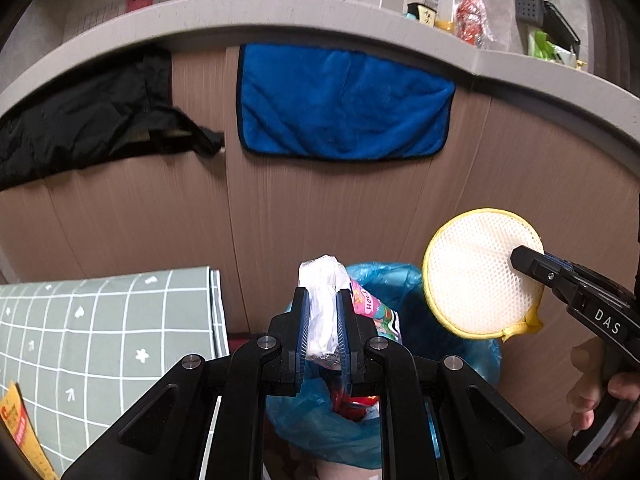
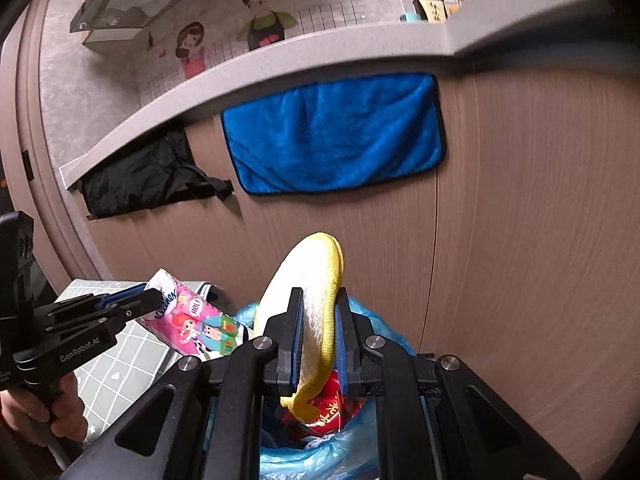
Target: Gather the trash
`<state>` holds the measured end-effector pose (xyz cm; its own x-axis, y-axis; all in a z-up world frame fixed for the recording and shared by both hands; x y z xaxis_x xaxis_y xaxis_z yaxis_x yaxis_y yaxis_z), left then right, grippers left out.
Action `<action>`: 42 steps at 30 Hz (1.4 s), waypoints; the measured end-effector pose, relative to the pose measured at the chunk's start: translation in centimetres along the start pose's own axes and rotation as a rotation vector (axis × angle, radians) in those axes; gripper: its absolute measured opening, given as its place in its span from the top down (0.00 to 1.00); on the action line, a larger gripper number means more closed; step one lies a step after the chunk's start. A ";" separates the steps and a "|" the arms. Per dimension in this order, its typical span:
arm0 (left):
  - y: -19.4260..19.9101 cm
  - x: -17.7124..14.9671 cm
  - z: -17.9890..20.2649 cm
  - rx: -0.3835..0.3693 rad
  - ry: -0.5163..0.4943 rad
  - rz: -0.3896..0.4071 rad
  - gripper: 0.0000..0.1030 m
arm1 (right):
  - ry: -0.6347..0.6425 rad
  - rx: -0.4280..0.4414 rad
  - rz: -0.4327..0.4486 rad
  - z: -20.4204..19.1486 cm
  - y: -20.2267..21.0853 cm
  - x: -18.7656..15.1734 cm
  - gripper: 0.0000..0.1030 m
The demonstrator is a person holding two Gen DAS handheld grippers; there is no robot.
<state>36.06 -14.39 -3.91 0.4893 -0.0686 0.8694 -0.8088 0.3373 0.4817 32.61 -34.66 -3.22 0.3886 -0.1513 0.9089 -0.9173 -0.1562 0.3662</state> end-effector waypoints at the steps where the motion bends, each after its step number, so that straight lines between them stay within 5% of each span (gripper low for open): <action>1: -0.2 -0.1 0.0 -0.001 0.003 -0.005 0.86 | -0.002 0.000 -0.006 0.1 -0.3 -0.2 0.88; 7: -0.9 -0.2 -0.3 -0.021 0.031 -0.002 0.81 | -0.019 0.009 -0.034 0.3 -1.8 -1.3 0.83; 11: -0.9 -0.1 -0.5 -0.025 0.045 -0.016 0.76 | -0.032 0.005 -0.047 0.4 -2.2 -1.8 0.62; 14: -0.4 0.1 -0.6 -0.044 0.059 -0.024 0.74 | -0.046 0.012 -0.058 0.2 -1.9 -2.1 0.62; 19: 2.6 0.3 -0.5 -0.058 0.061 0.014 0.45 | -0.057 0.001 -0.060 -0.4 -0.1 -2.5 0.62; 26: 10.3 -2.1 -1.3 -0.022 0.087 0.072 0.45 | -0.154 0.022 -0.067 -2.4 4.3 -3.5 0.52; 33: 19.4 -6.2 -1.5 0.066 -0.008 0.046 0.45 | 0.048 0.016 -0.015 -9.1 13.1 -5.1 0.51; 42: 30.5 -11.5 -0.8 0.167 -0.041 0.112 0.45 | 0.040 0.029 0.028 -14.2 21.9 -9.5 0.51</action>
<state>5.99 -2.54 0.70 0.3824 -0.0785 0.9207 -0.9019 0.1849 0.3904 7.59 -22.84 -0.98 0.3582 -0.1170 0.9263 -0.9248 -0.1810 0.3348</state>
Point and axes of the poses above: each gripper's, at about its wrist camera, not at the fingertips, and y roughly against the way its jaws point, z to its right, x to its top, the point moved 4 cm from there along -y, roughly the way its jaws point, and after that the axes turned 8 degrees about z, right-handed, at the moved point
